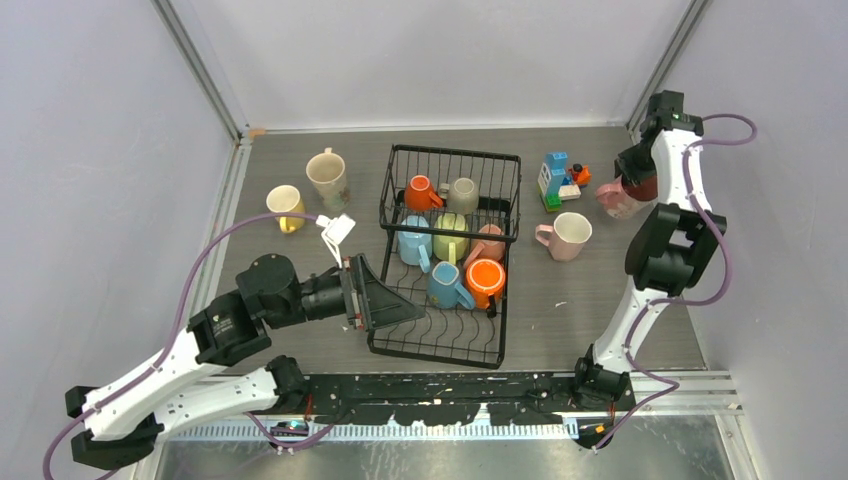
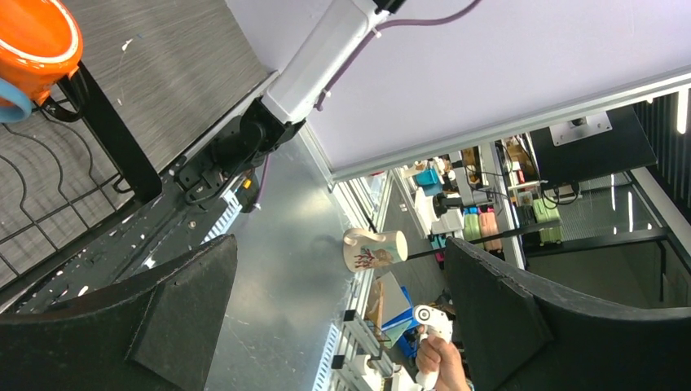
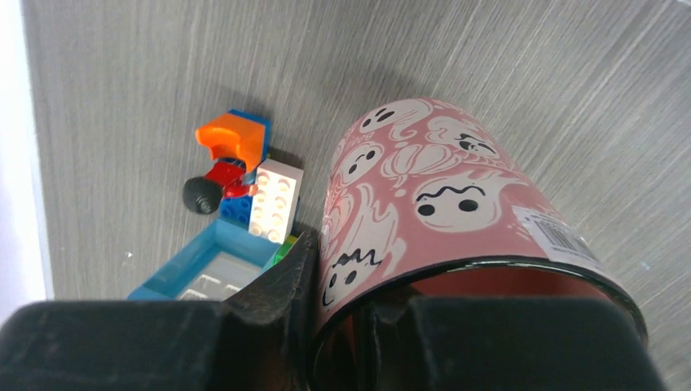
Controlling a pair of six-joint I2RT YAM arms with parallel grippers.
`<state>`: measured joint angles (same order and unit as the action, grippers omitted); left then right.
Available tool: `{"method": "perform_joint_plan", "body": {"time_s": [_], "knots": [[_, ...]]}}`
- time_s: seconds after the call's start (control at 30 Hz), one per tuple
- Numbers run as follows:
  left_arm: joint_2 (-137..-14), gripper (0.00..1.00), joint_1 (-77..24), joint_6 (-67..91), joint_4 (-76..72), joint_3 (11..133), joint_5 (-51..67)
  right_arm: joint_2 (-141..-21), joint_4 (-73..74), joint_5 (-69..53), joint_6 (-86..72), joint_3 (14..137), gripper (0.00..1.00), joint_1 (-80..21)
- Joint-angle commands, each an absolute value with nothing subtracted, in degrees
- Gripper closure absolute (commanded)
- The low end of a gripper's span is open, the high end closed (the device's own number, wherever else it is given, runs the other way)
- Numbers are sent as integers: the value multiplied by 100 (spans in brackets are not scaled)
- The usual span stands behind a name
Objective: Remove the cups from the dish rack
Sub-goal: Place the cup at the center of the board.
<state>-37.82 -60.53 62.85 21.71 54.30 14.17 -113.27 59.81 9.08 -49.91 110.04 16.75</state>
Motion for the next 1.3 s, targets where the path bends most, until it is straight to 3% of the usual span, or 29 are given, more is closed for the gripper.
{"method": "perform_joint_plan", "body": {"time_s": [0.0,0.37,0.57,0.93,1.27], "knots": [[-3709,0,-6073,6277,1985,5425,1517,-11584,5887,970,-5218,11479,100,1698],[-3827,0,-6069,6296,1959,5435,1611,-12183,6100,1011,-5113,11920,99,1498],[-3832,0,-6069,6314,1945,5433,1617,-12349,6198,1159,-5076,12086,87,1321],[-3675,0,-6069,6398,1984,5364,1544,-12574,6320,1181,-5159,12003,84,1223],[-3586,0,-6070,6446,1980,5276,1494,-12344,6290,1243,-5115,11937,56,1207]]}}
